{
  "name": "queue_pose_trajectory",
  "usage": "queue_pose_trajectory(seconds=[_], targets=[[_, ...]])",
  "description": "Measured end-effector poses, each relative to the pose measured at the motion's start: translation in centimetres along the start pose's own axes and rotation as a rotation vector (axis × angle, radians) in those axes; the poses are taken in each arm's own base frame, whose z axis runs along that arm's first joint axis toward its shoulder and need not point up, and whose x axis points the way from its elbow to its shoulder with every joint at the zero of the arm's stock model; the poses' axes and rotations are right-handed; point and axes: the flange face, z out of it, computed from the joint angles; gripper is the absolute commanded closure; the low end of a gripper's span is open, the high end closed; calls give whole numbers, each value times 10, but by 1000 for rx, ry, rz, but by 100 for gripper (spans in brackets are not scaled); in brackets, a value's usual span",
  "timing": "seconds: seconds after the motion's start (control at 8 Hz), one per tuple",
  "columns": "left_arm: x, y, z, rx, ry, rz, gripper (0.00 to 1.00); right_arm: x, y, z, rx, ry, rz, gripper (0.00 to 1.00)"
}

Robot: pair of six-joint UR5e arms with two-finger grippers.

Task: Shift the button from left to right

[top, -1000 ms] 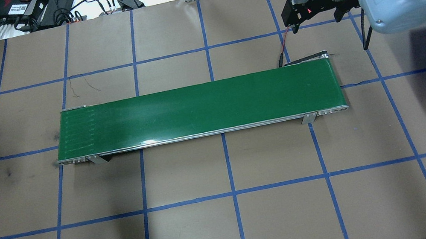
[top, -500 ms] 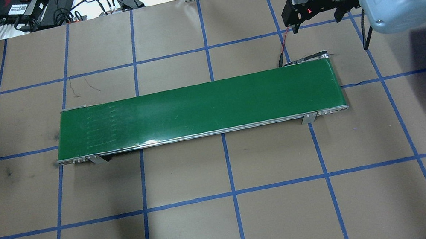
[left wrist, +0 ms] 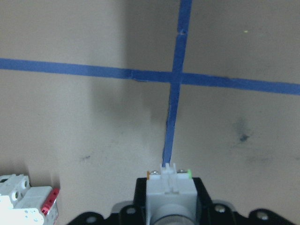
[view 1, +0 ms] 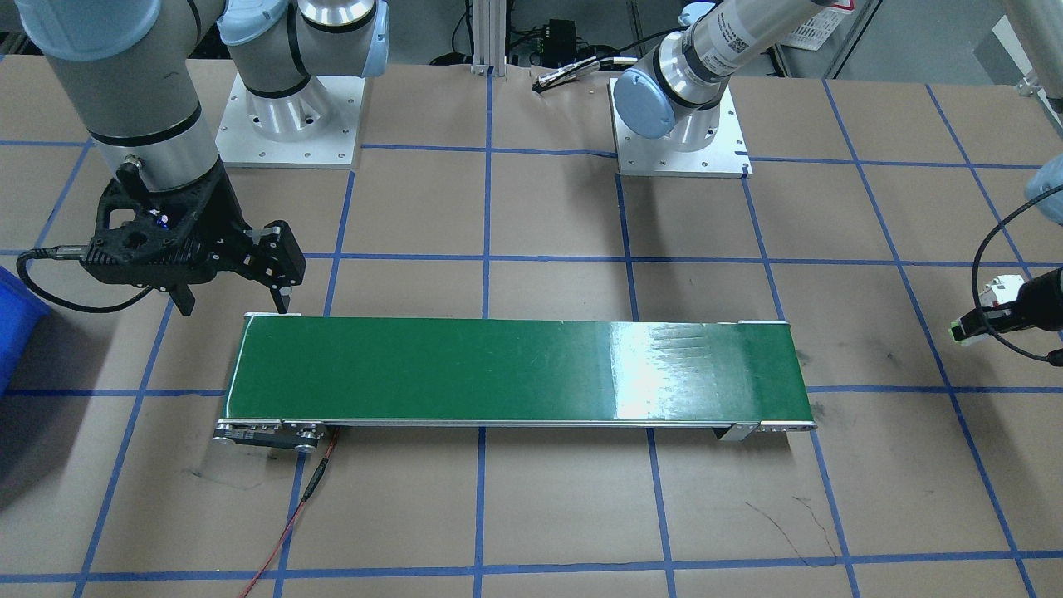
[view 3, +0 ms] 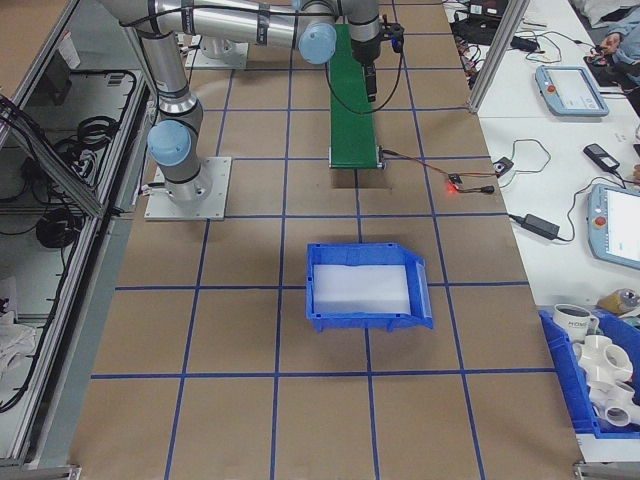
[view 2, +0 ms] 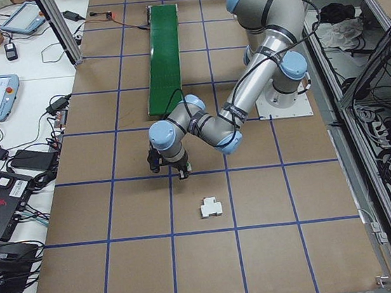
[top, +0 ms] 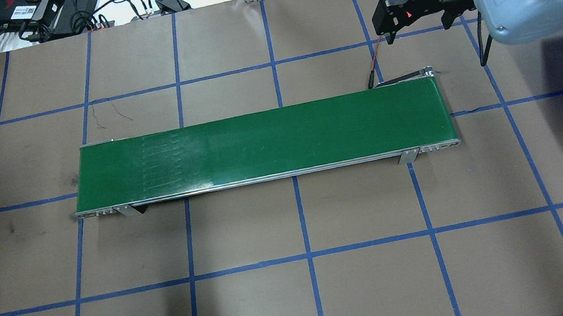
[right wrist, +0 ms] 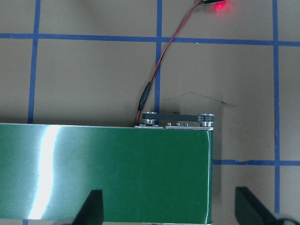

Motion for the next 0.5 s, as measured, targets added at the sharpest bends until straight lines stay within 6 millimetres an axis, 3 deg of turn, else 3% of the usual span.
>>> queue_pose_trajectory(seconds=[0.12, 0.25, 0.5], targets=[[13, 3, -24, 18, -15, 13, 100, 0, 0, 0, 0, 0, 0, 0], [42, 3, -51, 31, -32, 37, 100, 0, 0, 0, 0, 0, 0, 0], [140, -3, -106, 79, -76, 78, 100, 0, 0, 0, 0, 0, 0, 0]])
